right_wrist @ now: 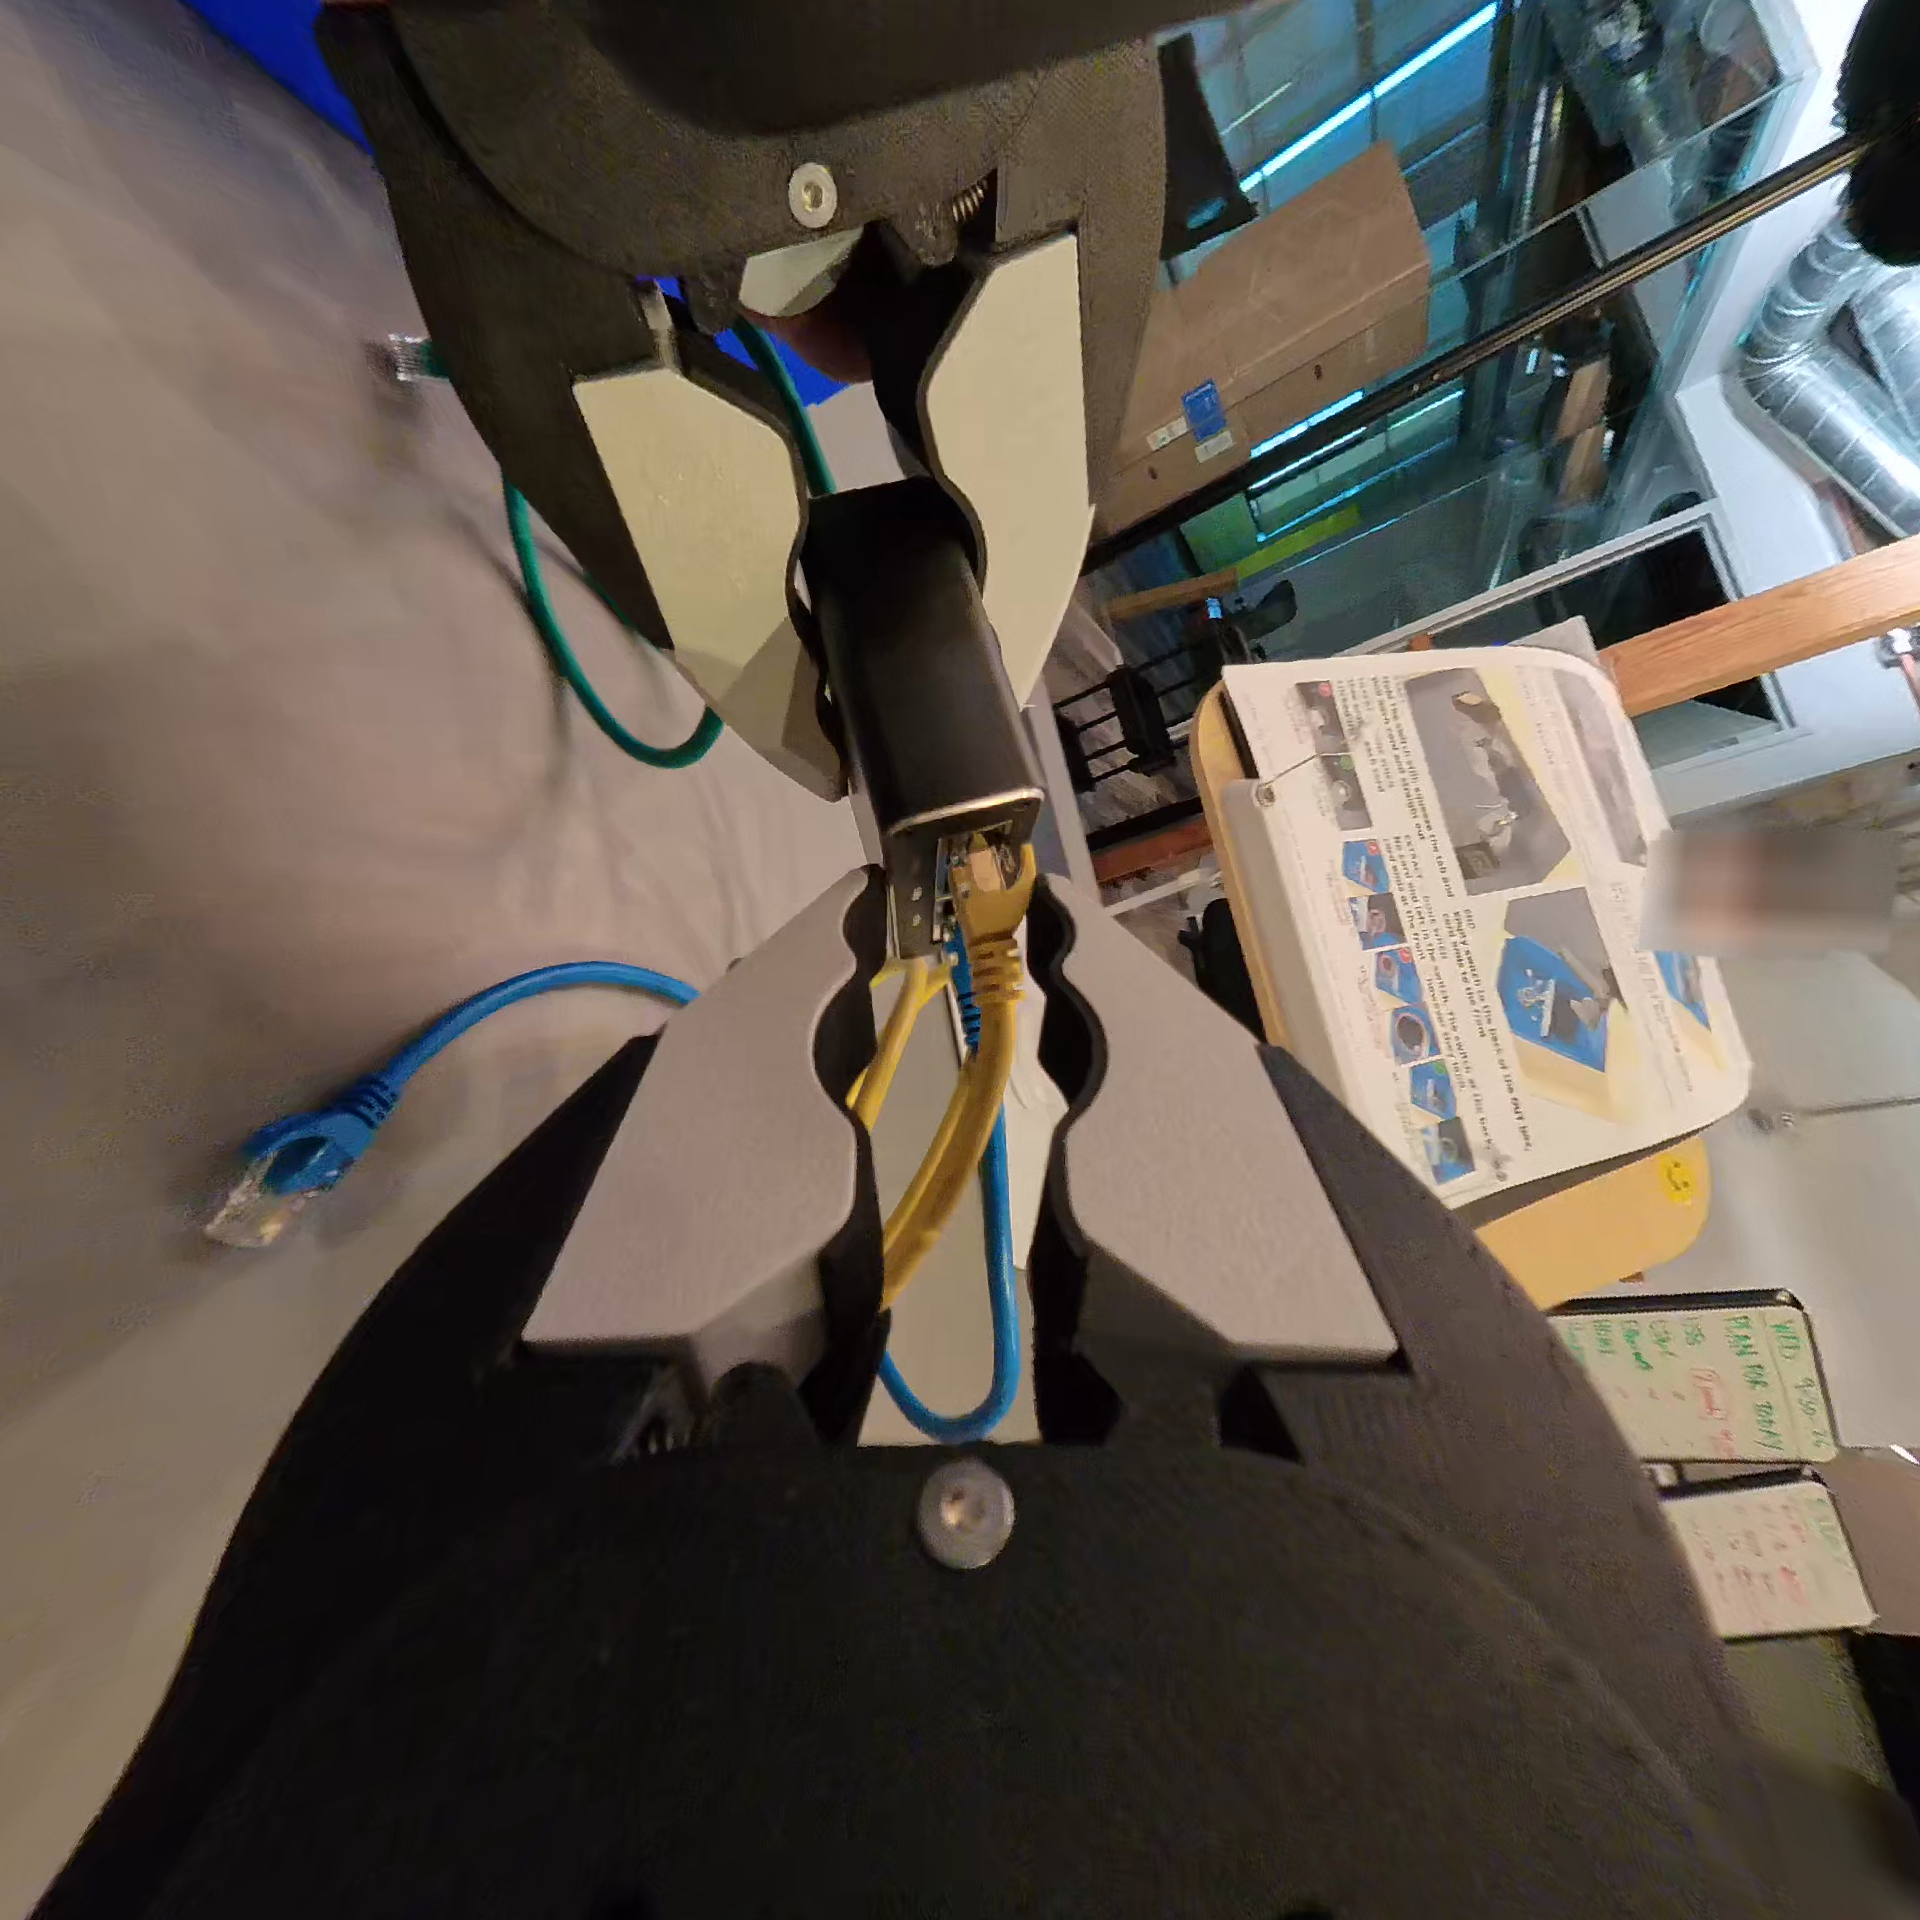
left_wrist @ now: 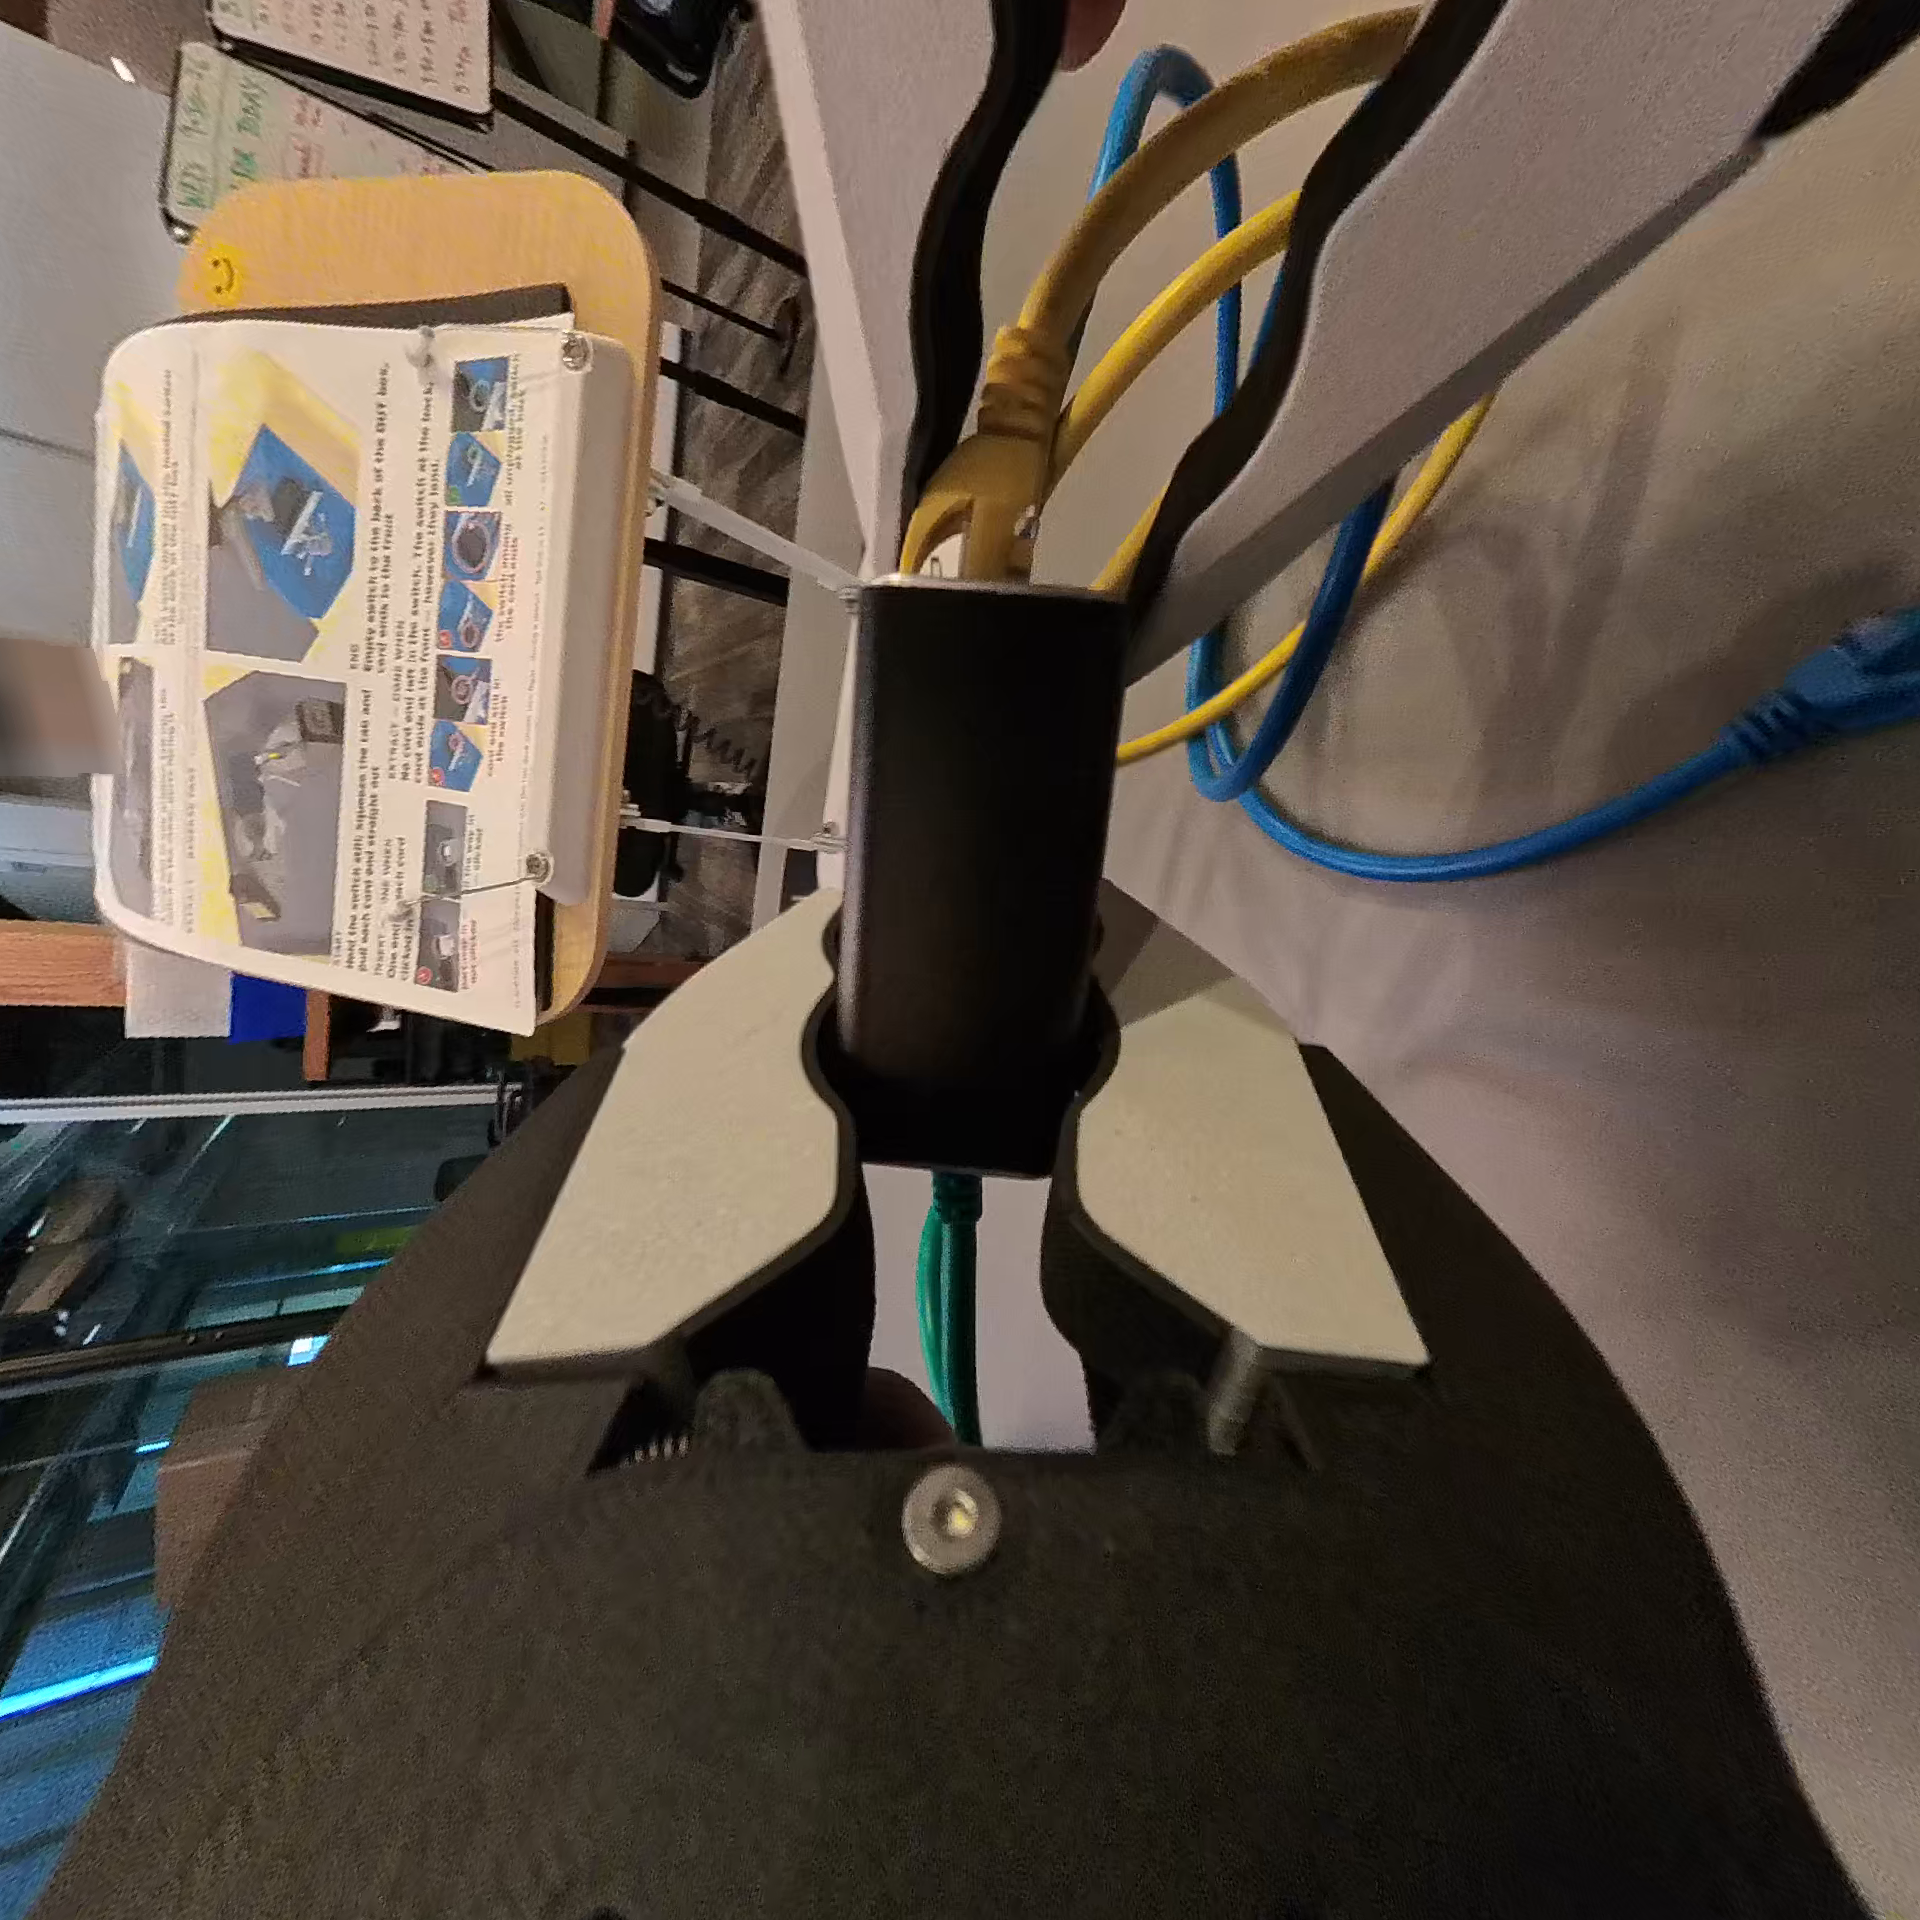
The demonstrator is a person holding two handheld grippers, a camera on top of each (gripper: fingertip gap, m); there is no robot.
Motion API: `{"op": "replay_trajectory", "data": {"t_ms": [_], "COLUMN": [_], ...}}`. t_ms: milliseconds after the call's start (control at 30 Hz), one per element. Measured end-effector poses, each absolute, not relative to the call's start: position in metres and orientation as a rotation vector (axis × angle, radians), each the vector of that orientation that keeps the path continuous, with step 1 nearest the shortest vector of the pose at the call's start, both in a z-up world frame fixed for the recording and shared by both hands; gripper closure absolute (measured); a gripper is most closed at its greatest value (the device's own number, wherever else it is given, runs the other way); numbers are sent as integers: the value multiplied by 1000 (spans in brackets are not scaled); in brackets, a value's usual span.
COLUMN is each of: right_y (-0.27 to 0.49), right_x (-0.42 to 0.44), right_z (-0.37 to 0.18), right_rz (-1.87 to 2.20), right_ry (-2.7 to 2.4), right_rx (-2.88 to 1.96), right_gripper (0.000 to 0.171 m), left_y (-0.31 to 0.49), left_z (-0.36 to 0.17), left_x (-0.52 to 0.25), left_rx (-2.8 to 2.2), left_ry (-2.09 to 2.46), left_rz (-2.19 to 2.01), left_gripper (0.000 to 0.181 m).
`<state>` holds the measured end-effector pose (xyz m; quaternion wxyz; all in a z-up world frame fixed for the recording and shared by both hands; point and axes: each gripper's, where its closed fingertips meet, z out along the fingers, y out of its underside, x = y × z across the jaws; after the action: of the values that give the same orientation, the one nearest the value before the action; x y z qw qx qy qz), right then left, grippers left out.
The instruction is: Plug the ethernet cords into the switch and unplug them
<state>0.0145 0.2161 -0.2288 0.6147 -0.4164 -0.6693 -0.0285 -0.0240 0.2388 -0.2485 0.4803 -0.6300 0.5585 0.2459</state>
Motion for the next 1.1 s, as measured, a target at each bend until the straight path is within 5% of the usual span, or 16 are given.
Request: {"op": "replay_trajectory", "data": {"t_ms": [533, 1100], "right_y": [207, 187], "right_x": [20, 12], "right_z": [-238, -238], "right_rz": [107, 185], "right_ry": [-1536, -1589], "right_rx": [-1024, -998], "right_gripper": [149, 150], "left_y": [232, 222], "left_z": [-258, -259], "left_x": [-15, 1], "left_rx": [-1502, -1429], "left_ry": [1434, 1556], "left_rz": [486, 563], "left_gripper": [145, 125]}}
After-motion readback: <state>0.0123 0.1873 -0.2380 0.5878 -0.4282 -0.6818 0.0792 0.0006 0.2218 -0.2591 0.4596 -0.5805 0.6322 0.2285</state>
